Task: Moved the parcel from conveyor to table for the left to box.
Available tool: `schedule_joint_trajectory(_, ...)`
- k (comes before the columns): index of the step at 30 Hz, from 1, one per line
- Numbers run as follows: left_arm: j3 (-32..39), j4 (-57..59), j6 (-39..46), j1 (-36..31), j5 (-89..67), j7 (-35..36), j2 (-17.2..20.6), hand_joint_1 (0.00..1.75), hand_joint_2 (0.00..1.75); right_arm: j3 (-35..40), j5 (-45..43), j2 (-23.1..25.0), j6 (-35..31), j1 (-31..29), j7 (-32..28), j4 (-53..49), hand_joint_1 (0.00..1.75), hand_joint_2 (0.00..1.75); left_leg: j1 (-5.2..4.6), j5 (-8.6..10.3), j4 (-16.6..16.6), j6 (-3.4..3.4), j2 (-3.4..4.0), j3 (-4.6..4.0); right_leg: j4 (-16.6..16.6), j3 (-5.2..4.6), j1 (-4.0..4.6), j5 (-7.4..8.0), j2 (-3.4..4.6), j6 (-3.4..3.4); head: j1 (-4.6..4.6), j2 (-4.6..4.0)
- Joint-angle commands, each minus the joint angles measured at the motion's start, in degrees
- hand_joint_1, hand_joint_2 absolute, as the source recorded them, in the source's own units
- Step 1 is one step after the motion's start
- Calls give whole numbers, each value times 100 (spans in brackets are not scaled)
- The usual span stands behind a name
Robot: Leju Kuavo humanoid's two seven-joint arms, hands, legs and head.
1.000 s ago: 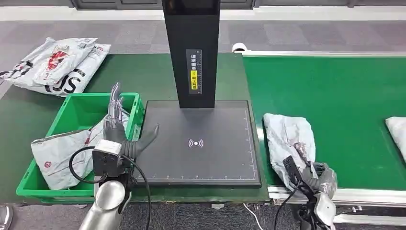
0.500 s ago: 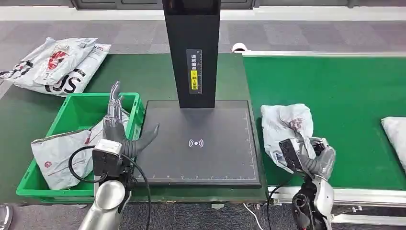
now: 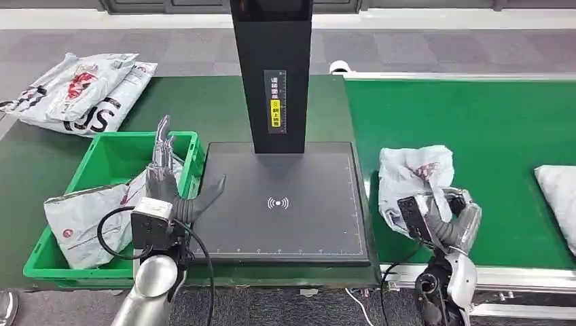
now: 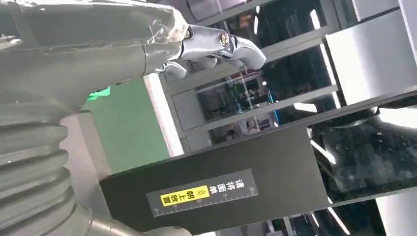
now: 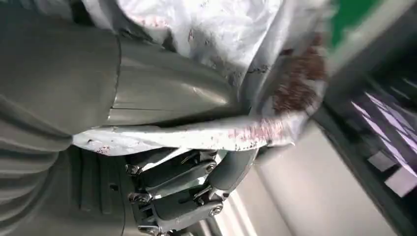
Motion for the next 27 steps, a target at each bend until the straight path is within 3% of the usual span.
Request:
schedule_joint_trajectory(1,-70,660,-40,-368,36,-192,-145,0,175,1381,-295,148,-288,-429,-581,-1773,175,175,-7,0,5,1,27,-9,13,-20,-6,3,19,-3,2,2)
schedule_joint_trajectory(5,-89,883,52,-558,59,-305,-240,0,175,1784,-301,284,-288,-987,-823,-1394,175,175,-3,3,3,0,19,-4,6,-12,-2,6,13,-2,0,2)
schedule_joint_trajectory(6,-60,850,204,-618,170,-451,-220,0,175,2401,-498,261,-63,-1378,-1054,-932,175,175,0,4,0,-1,22,-1,2,-7,1,8,13,-4,0,2)
schedule_joint_trajectory(9,-53,807,183,-706,248,-395,-214,0,175,3115,-210,388,-288,-1958,-465,-136,175,175,1,5,4,-3,67,2,6,-20,2,21,58,-6,2,2)
schedule_joint_trajectory(15,-91,858,230,-755,316,-416,-216,0,175,3516,-604,388,-172,-2254,-553,304,175,175,3,20,-7,-9,31,11,-1,-1,4,20,22,-11,0,2)
schedule_joint_trajectory(21,-117,938,227,-928,358,-423,-215,0,175,4028,-1209,626,365,-2836,-503,1775,175,175,4,18,-7,-8,39,12,0,1,4,22,32,-10,0,0)
schedule_joint_trajectory(27,-121,1014,281,-1023,459,-409,-140,0,175,4531,-1728,915,966,-2936,-483,3070,175,175,9,23,-19,-9,37,23,-14,12,11,27,27,-14,0,2)
